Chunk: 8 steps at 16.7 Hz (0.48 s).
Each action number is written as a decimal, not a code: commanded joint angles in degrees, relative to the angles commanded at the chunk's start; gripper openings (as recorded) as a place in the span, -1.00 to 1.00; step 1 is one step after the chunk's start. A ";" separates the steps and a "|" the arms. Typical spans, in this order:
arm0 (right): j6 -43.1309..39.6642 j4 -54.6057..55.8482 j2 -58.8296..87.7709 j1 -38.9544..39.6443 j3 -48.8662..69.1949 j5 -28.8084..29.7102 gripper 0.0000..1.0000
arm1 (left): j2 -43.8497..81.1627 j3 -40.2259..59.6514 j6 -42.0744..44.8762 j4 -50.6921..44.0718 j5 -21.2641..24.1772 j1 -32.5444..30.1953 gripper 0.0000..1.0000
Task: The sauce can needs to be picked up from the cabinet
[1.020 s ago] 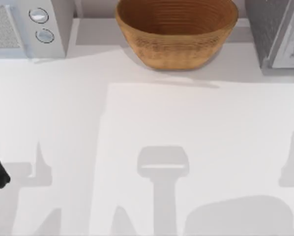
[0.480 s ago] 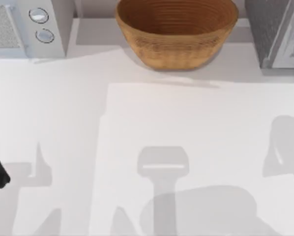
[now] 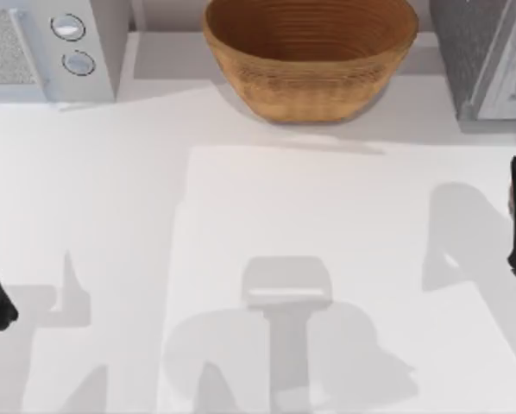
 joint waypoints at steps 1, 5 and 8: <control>0.01 2.11 2.75 1.17 0.53 0.18 -1.00 | 0.00 0.00 0.00 0.00 0.00 0.00 1.00; 0.02 10.42 13.91 5.59 2.50 1.16 -1.00 | 0.00 0.00 0.00 0.00 0.00 0.00 1.00; -0.07 16.57 22.36 8.90 3.90 1.89 -1.00 | 0.00 0.00 0.00 0.00 0.00 0.00 1.00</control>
